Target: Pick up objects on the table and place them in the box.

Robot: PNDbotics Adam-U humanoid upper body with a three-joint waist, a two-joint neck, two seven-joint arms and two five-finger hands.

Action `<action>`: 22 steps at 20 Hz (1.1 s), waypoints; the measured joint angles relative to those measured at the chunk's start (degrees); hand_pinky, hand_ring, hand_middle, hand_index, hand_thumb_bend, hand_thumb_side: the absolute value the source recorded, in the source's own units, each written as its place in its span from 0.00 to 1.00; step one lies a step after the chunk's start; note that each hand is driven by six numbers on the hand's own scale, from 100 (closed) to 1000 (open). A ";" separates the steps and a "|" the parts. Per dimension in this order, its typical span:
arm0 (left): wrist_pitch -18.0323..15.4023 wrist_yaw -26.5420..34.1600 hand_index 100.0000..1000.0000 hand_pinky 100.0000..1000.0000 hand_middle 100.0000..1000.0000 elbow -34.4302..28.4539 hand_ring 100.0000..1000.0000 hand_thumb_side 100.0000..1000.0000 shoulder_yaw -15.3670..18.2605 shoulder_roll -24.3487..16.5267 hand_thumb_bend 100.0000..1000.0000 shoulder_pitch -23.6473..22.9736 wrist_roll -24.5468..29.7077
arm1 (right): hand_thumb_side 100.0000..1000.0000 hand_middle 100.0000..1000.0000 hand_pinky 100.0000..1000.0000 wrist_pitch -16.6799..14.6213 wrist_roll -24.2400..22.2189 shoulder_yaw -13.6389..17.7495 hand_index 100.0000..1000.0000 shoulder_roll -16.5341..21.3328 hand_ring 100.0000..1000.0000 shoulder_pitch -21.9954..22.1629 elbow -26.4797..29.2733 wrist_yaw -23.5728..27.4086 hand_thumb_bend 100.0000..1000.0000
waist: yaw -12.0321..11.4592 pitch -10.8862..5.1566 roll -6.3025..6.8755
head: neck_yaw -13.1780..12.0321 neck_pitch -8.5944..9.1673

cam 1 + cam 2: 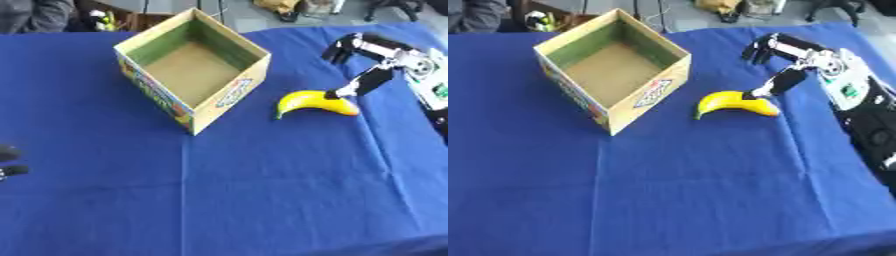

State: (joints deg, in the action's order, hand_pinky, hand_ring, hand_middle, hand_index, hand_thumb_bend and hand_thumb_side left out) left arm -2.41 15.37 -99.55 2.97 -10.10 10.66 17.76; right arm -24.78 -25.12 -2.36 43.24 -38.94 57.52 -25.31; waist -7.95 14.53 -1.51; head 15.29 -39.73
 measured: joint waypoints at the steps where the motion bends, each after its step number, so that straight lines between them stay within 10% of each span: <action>1: 0.01 0.00 0.67 0.62 0.59 0.00 0.70 1.00 -0.07 0.00 0.16 0.01 0.02 | 0.21 0.68 0.67 -0.11 0.07 -0.15 0.77 -0.27 0.68 -0.13 -0.30 -0.33 0.57 | -0.14 0.00 0.00 | 0.06 0.05; 22: -0.11 0.01 0.67 0.62 0.59 0.00 0.70 1.00 -0.51 0.00 0.16 0.22 0.39 | 0.21 0.64 0.65 -0.79 0.47 -0.85 0.73 -2.82 0.64 -0.36 -4.12 -3.33 0.48 | -1.30 0.36 -0.01 | 1.51 0.08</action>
State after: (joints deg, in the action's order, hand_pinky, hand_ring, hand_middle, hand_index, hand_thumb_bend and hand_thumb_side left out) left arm -2.51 15.38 -99.55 2.46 -10.10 10.88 18.15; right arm -25.57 -24.65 -3.21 40.42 -39.30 53.41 -28.64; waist -9.25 14.89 -1.52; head 16.80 -39.65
